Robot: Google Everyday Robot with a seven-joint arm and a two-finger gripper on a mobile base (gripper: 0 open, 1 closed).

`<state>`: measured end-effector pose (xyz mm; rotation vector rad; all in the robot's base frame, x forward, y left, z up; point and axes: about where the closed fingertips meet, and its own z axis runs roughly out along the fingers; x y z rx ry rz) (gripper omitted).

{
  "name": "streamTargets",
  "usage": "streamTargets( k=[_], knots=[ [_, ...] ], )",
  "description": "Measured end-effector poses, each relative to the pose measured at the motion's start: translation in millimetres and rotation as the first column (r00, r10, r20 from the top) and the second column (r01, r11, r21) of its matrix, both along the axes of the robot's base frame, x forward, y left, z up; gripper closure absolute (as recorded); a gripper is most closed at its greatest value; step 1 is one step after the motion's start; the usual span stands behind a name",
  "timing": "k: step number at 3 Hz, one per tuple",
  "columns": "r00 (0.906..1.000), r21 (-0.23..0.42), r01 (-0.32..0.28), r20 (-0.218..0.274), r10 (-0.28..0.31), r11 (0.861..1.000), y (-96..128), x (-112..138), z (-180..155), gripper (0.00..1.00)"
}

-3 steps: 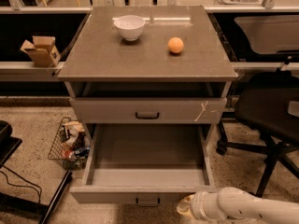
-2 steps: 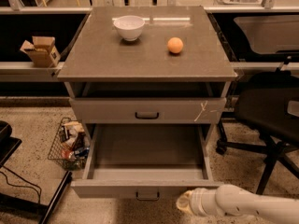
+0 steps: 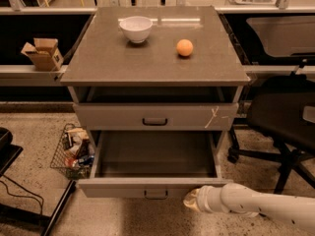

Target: Close middle drawer

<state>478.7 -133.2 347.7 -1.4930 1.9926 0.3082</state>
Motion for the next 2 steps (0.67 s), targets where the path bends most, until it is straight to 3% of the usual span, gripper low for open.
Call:
streamTargets(
  k=[1, 2],
  knots=[
    [1.0, 0.0, 0.004, 0.008, -0.004, 1.0, -1, 6, -2, 1.0],
    [0.9964, 0.012, 0.058, 0.06, -0.059, 0.998, -21, 57, -7, 1.0]
  ],
)
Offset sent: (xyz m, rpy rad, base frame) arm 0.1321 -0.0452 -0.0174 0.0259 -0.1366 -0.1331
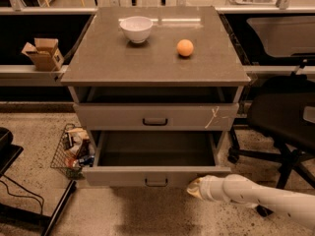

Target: Close middle drawer

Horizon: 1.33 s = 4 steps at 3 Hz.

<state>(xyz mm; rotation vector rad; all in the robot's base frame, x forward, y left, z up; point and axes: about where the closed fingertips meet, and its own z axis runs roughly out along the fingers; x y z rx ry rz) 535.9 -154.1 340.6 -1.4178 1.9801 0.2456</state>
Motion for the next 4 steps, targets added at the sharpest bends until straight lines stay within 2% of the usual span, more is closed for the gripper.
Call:
streamTargets(
  k=[1, 2, 3, 4],
  knots=[
    [1.0, 0.0, 0.001, 0.001, -0.001, 1.0, 0, -1, 0, 1.0],
    [0.9986, 0.006, 0.04, 0.035, -0.04, 0.999, -20, 27, 4, 1.0],
    [0.9981, 0.007, 0.046, 0.041, -0.046, 0.999, -23, 30, 5, 1.0],
    [0.9942, 0.01, 0.077, 0.074, -0.077, 0.997, -40, 56, 12, 1.0]
  ],
)
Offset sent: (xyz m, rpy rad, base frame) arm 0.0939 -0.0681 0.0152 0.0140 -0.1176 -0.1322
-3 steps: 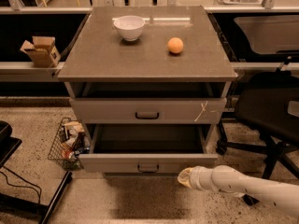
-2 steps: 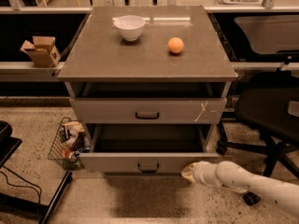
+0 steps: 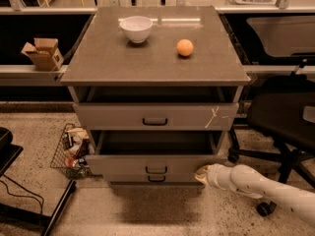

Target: Close middle drawer

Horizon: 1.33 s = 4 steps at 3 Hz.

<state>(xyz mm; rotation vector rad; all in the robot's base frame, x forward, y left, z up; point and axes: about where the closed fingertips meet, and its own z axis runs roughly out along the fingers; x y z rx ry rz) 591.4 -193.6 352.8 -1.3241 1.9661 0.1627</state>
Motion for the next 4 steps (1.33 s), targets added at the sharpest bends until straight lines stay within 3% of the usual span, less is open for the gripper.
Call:
streamTargets(
  k=[1, 2, 4],
  knots=[
    [1.0, 0.0, 0.0, 0.0, 0.0, 1.0, 0, -1, 0, 1.0],
    [0.9992, -0.001, 0.031, 0.027, -0.031, 1.0, -13, 23, 13, 1.0],
    [0.9988, -0.002, 0.037, 0.031, -0.037, 0.999, -15, 26, 15, 0.56]
  ],
)
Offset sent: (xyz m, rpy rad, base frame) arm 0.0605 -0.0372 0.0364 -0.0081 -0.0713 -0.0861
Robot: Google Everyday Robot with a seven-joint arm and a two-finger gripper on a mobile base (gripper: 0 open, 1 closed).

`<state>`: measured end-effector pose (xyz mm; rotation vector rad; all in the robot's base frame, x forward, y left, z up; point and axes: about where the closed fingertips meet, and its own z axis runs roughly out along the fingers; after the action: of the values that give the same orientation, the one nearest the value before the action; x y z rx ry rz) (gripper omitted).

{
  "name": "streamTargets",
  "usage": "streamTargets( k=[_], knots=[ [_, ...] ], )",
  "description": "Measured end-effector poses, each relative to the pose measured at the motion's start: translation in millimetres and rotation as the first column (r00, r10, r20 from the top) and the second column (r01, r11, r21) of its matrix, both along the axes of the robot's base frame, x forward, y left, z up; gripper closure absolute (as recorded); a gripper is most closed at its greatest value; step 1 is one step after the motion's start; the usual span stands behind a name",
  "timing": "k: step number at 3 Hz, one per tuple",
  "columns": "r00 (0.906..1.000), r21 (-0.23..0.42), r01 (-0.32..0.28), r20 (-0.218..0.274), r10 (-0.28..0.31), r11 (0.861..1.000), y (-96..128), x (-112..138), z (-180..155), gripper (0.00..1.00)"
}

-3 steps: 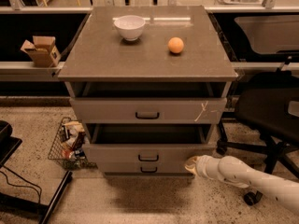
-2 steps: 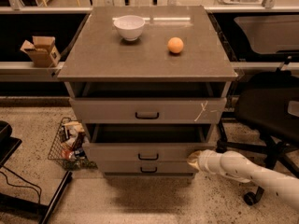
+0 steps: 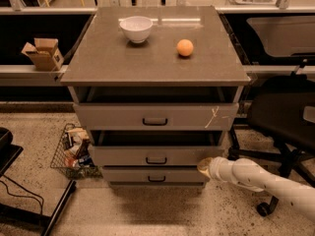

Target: Close middle drawer

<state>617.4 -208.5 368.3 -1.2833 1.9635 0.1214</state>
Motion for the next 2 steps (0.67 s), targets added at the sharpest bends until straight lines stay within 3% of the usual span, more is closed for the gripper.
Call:
streamTargets(
  k=[1, 2],
  knots=[
    [1.0, 0.0, 0.0, 0.0, 0.0, 1.0, 0.1, 0.0, 0.0, 0.24],
    [1.0, 0.0, 0.0, 0.0, 0.0, 1.0, 0.1, 0.0, 0.0, 0.02]
  ],
)
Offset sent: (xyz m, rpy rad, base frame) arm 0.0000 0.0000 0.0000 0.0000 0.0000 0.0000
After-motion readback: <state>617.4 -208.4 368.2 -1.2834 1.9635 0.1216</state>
